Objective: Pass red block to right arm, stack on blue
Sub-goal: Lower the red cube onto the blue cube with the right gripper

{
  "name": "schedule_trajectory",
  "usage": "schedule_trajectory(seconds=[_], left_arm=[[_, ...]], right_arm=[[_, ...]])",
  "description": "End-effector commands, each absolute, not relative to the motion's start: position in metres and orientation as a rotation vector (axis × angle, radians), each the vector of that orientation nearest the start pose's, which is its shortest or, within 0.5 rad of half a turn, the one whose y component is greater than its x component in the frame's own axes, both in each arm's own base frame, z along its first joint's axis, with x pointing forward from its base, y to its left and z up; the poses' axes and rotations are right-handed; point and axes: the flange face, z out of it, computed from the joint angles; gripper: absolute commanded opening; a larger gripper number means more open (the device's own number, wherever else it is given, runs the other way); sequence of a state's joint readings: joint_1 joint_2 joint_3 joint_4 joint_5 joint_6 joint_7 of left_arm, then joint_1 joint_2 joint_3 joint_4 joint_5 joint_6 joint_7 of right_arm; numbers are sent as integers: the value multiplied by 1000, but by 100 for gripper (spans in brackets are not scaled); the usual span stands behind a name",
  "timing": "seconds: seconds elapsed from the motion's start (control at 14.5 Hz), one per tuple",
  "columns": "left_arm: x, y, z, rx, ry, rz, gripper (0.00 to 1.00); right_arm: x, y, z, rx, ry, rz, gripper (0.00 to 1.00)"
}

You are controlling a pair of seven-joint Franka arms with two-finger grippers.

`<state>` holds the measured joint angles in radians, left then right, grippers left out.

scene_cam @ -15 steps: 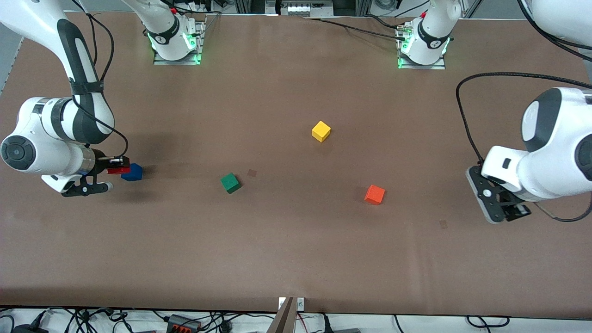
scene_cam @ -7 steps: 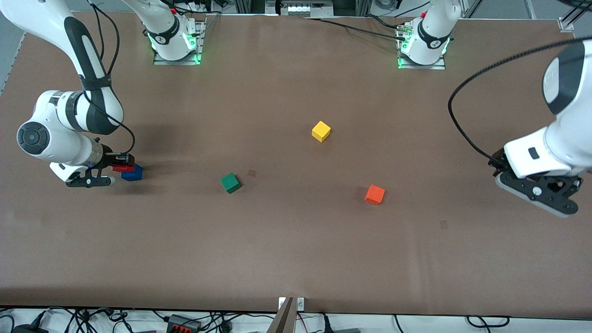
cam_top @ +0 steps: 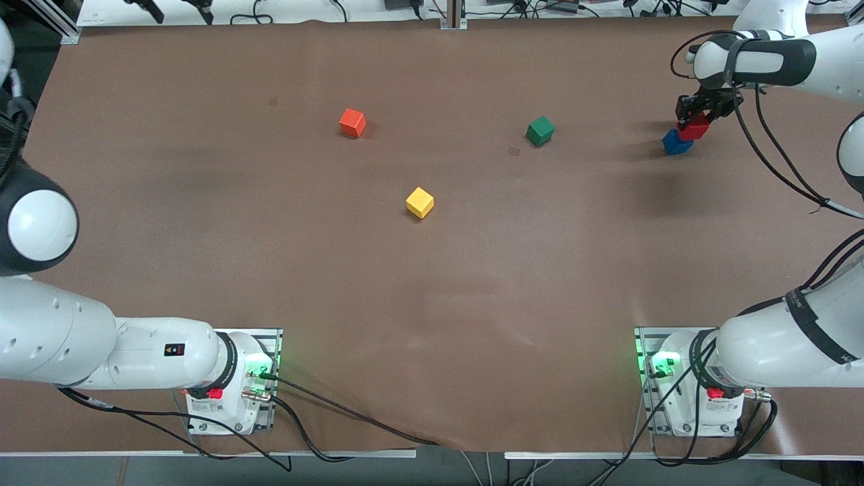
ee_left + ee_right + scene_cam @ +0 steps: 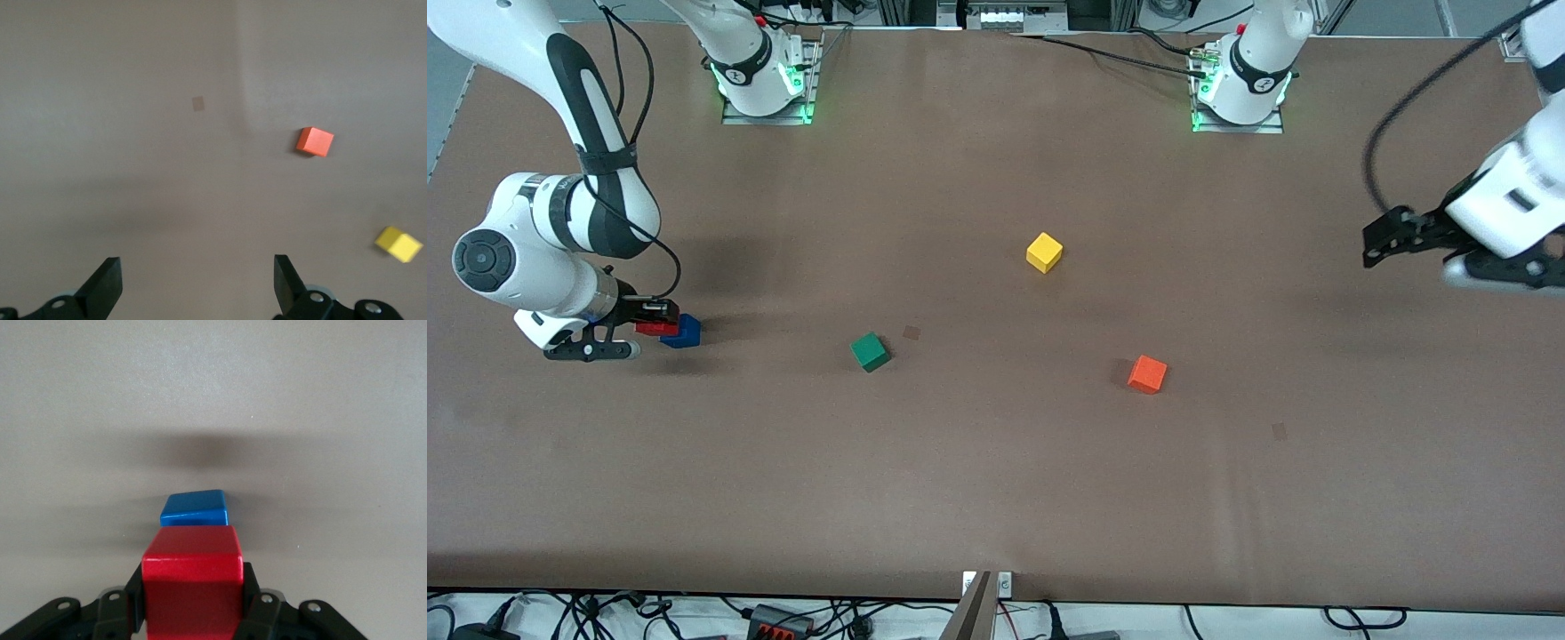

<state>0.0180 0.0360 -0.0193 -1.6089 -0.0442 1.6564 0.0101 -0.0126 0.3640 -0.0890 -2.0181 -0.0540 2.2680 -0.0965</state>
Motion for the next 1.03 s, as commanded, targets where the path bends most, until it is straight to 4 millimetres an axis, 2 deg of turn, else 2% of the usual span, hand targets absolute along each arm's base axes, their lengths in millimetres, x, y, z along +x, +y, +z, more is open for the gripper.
schedule_trajectory(seconds=[0.0, 0.14, 0.21, 0.28, 0.34, 0.41, 0.55, 0.62, 0.69, 0.76, 0.89, 0.96], left_arm=[[555, 14, 601, -3233, -112, -74, 100], [546, 14, 612, -3214, -178, -94, 100], [544, 5, 614, -3213, -214, -81, 100], [543, -6, 613, -3211, -200, -75, 100], [543, -5, 614, -3195, -189, -83, 100], [540, -15, 617, -3192, -149, -83, 100], [535, -21, 617, -3172, -120, -45, 100], [535, -23, 616, -3170, -110, -43, 100], [537, -21, 616, -3169, -115, -45, 100], [537, -29, 617, -3167, -93, -53, 100], [537, -30, 618, -3107, -53, -61, 100], [536, -38, 618, -3087, 1, -58, 100]], right_arm=[[583, -62, 253, -3208, -59, 186, 0], [583, -62, 251, -3209, -64, 191, 0], [582, -62, 248, -3207, -62, 201, 0], [582, -62, 247, -3207, -62, 203, 0], [582, -61, 247, -3206, -65, 205, 0], [582, -62, 247, -3206, -62, 210, 0], [582, -62, 247, -3206, -62, 213, 0], [583, -63, 248, -3206, -46, 205, 36], [586, -63, 253, -3207, -38, 193, 99], [590, -62, 262, -3209, -44, 171, 100], [600, -62, 280, -3210, -35, 185, 100], [608, -59, 295, -3206, -32, 209, 100]])
